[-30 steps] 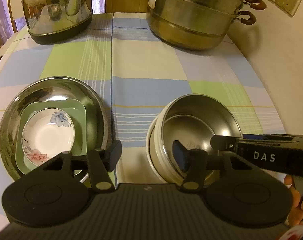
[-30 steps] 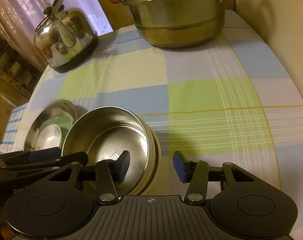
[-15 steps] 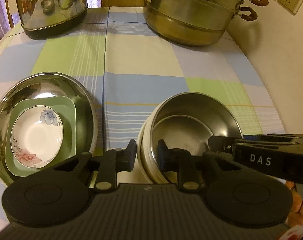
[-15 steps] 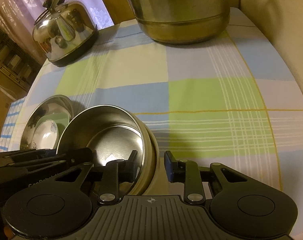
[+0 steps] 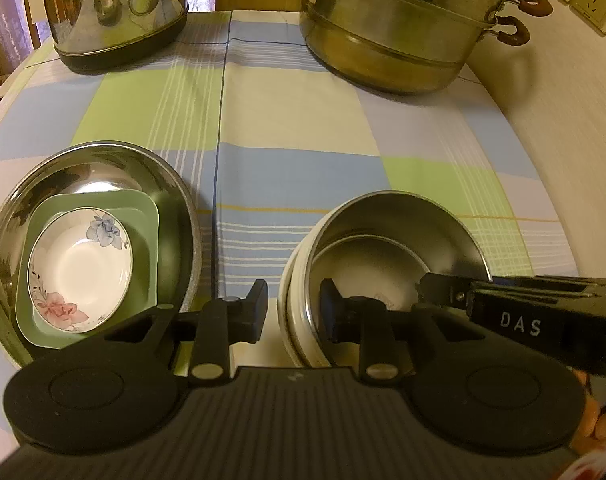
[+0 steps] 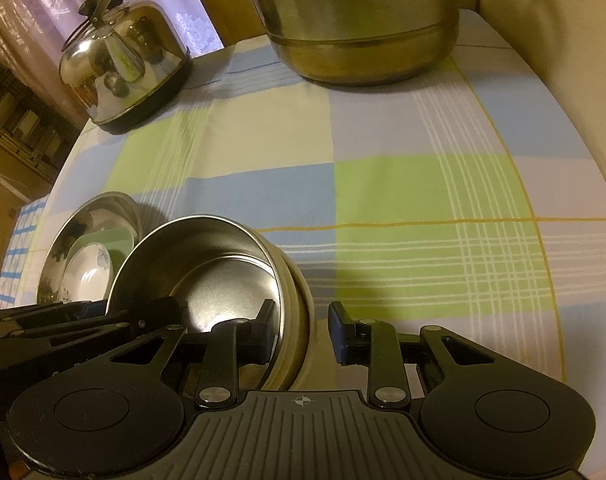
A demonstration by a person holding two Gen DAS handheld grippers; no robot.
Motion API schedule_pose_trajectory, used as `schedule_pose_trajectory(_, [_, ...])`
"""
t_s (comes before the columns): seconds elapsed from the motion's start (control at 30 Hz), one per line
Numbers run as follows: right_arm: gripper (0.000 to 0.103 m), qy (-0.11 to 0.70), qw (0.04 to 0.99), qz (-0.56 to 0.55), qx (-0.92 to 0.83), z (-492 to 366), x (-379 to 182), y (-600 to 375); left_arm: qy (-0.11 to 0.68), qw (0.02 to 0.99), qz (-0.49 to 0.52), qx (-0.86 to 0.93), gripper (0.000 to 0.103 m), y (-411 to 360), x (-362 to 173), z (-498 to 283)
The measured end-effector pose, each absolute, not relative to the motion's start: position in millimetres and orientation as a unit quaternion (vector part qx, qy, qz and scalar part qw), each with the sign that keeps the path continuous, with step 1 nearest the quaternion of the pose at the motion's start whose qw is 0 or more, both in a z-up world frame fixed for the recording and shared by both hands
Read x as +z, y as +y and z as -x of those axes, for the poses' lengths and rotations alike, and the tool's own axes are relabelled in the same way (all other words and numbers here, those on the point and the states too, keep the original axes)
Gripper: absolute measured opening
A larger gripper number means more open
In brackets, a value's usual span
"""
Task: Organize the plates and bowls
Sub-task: 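Lift the bowl stack with both grippers and carry it toward the steel basin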
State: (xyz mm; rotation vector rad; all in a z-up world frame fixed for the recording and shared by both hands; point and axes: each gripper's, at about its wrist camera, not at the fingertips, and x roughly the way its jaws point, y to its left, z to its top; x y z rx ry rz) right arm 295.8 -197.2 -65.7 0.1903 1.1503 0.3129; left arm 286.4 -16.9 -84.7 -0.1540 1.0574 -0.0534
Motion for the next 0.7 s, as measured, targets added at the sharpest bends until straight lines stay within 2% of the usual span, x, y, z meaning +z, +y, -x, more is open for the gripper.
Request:
schedule_pose_trajectory(0.03, [0.022,0.54,0.824,-0.087,0.147,-295.2,-65.4,-196.6,0.503,0.86,0.076,-0.028,0.021,-17.2,-84.5,-286.1])
schedule_pose_trajectory(0.7, [0.016,0.546,0.822,-0.059,0.151,-299.5,-62.8,-190.8,0.509,0.856,0.085,-0.025,0.021,-16.5,-82.5,-280.1])
